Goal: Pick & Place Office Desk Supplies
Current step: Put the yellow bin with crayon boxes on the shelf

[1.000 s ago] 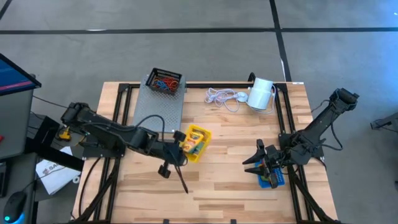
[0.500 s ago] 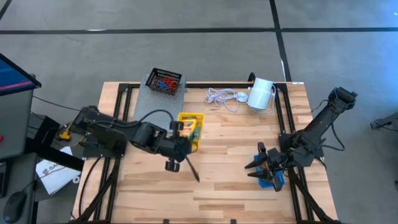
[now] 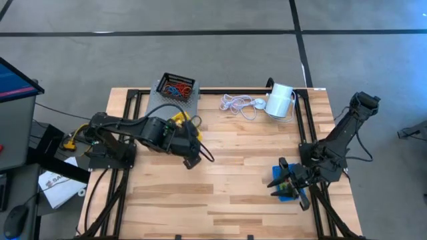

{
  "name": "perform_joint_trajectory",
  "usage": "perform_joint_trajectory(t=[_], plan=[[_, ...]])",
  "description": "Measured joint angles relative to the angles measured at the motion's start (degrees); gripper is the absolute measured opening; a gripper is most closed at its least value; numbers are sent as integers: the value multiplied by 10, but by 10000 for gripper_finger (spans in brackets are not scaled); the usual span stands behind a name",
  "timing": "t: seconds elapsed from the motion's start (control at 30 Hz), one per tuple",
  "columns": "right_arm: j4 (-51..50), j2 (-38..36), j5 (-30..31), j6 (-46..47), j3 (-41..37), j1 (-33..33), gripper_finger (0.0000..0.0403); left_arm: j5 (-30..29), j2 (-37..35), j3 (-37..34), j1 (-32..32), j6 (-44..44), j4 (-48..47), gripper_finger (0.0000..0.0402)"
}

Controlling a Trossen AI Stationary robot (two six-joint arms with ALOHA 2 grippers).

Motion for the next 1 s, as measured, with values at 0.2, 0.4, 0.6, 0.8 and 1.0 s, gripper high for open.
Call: perform_joint_trajectory(t=[0.2, 0.4, 0.6, 0.8, 1.0], plan=[[-1, -2, 0, -4, 0, 17, 133, 13, -1, -4, 12, -115, -42, 0], [0, -2, -32, -17, 0, 24, 133, 10, 3, -10, 59, -151, -44, 0], [1, -2, -63, -16, 0, 24, 133, 14, 12, -10, 105, -154, -44, 0], [4, -2, -92, -15, 0, 24, 133, 22, 26, -11, 149, -153, -44, 0], [4, -2, -94, -15, 0, 30, 133, 36, 41, -16, 185, -151, -43, 0]])
